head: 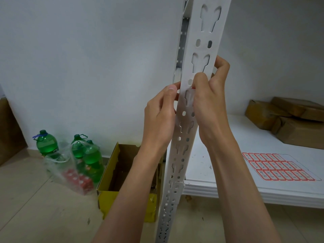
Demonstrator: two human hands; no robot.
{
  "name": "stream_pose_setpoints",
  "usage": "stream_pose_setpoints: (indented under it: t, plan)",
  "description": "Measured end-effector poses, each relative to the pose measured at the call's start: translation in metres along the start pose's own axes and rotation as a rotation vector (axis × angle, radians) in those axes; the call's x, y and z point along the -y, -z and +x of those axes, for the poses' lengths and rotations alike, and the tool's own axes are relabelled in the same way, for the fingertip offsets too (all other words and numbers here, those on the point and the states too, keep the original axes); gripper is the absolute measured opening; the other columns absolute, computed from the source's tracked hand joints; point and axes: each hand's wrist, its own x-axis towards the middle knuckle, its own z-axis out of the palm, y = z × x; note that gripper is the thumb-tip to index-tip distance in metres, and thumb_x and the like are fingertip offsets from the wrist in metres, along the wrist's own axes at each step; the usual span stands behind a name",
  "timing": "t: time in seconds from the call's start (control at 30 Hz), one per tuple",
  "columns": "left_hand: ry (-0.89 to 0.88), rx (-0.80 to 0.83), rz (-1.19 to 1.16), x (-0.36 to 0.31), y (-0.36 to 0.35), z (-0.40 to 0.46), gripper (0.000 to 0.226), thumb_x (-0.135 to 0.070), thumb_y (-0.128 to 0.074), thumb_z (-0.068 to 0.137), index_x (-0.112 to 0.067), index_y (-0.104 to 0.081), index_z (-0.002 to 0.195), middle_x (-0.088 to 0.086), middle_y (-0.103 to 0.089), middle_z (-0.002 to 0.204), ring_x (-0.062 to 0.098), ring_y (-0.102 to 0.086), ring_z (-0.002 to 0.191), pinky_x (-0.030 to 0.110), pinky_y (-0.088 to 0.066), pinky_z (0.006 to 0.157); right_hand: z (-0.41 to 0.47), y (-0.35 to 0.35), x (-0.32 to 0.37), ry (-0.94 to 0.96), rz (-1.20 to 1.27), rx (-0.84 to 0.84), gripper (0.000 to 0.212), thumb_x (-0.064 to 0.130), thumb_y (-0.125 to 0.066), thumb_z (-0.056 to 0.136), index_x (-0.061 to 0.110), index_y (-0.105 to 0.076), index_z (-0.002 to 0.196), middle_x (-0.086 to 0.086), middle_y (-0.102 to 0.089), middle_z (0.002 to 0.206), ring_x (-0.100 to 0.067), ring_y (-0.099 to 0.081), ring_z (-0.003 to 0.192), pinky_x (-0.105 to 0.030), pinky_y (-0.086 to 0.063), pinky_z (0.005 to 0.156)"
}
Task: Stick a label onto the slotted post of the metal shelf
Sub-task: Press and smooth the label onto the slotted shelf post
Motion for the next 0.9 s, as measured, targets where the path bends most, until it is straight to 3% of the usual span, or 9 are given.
stream_pose_setpoints:
  t: [0.07,0.17,0.27,0.37,0.63,0.9]
  plan:
    - [-0.072,-0.009,0.028,-0.001,0.001,-0.001,0.031,-0.034,-0.041,0.106,-0.028,-0.063,0.127,-0.010,-0.068,0.111,0.000,-0.063,0.088,0.011,-0.050,0.066,-0.001,0.002,0.001,-0.014,0.027,0.001,0.027,0.009,-0.038,0.104,0.030,-0.032,0.119,0.026,-0.052,0.086,0.011,-0.060,0.064,-0.013,-0.052,0.060]
    - [-0.267,-0.084,0.172,-0.006,0.001,-0.002,0.042,-0.030,-0.059,0.100,-0.025,-0.051,0.141,-0.004,-0.060,0.122,0.007,-0.062,0.091,0.011,-0.050,0.066,-0.002,0.011,-0.001,-0.066,0.059,-0.010,0.031,0.014,-0.045,0.104,0.033,-0.039,0.127,0.011,-0.060,0.105,0.009,-0.065,0.078,-0.010,-0.052,0.061]
    - [-0.511,-0.174,0.341,-0.008,0.003,0.003,0.039,-0.026,-0.071,0.092,-0.014,-0.059,0.127,0.004,-0.059,0.122,0.013,-0.061,0.092,0.009,-0.049,0.073,-0.001,0.024,-0.005,-0.071,-0.013,-0.011,0.032,0.023,-0.054,0.103,0.033,-0.044,0.132,0.011,-0.062,0.119,0.002,-0.065,0.095,-0.009,-0.053,0.068]
    - [-0.650,-0.216,0.463,-0.010,0.005,0.007,0.026,-0.023,-0.076,0.089,-0.009,-0.071,0.110,0.010,-0.061,0.113,0.012,-0.059,0.098,0.010,-0.048,0.081,-0.001,0.034,-0.007,-0.021,-0.041,-0.036,0.026,0.021,-0.063,0.098,0.030,-0.054,0.121,0.016,-0.066,0.109,0.003,-0.066,0.096,-0.018,-0.057,0.080]
    - [-0.741,-0.349,0.596,-0.012,-0.003,0.006,0.017,-0.024,-0.078,0.087,-0.010,-0.080,0.095,0.009,-0.069,0.094,0.016,-0.054,0.087,0.005,-0.037,0.076,-0.009,0.038,-0.008,0.053,0.000,-0.106,0.011,0.011,-0.067,0.095,0.019,-0.063,0.102,0.011,-0.070,0.095,-0.011,-0.071,0.095,-0.032,-0.061,0.087]
    - [-0.766,-0.404,0.647,-0.016,-0.009,0.004,0.016,-0.025,-0.076,0.088,-0.010,-0.080,0.088,0.006,-0.069,0.086,0.022,-0.055,0.083,0.025,-0.042,0.069,-0.009,0.043,-0.008,0.029,0.031,-0.109,0.008,0.008,-0.068,0.093,0.009,-0.065,0.101,0.000,-0.069,0.096,-0.015,-0.072,0.090,-0.035,-0.062,0.082]
